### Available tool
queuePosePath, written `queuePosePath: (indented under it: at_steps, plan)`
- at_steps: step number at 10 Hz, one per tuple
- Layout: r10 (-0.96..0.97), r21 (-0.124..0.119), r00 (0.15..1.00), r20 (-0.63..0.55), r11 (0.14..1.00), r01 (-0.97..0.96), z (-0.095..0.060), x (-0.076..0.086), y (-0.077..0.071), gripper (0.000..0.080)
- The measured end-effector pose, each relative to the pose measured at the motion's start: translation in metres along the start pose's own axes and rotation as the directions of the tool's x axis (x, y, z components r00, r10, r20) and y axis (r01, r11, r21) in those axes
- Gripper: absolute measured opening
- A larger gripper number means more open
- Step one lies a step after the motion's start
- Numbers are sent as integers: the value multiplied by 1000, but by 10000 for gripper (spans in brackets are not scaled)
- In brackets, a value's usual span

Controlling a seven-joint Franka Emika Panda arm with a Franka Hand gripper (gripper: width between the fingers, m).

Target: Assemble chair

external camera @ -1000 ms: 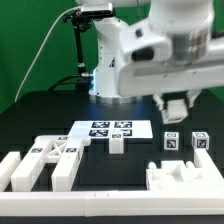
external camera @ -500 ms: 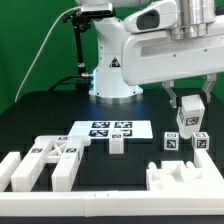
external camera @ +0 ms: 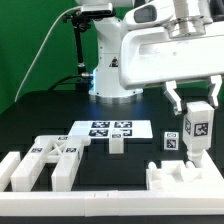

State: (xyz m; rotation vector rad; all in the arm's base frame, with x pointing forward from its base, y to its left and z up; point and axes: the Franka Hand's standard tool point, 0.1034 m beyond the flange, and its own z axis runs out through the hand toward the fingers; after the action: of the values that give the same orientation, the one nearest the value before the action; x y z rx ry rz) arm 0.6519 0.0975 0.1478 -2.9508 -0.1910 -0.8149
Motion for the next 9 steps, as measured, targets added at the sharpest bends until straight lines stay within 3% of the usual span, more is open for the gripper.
queuePosePath:
  at_steps: [2,4,9]
  plan:
    - [0,1,1000,6,1000,0,1,-1,0,285]
    - [-18,-5,1000,-25,1000,18,13,-17,-5,285]
    - [-25,8,1000,-8,1000,25,31,-34,-17,285]
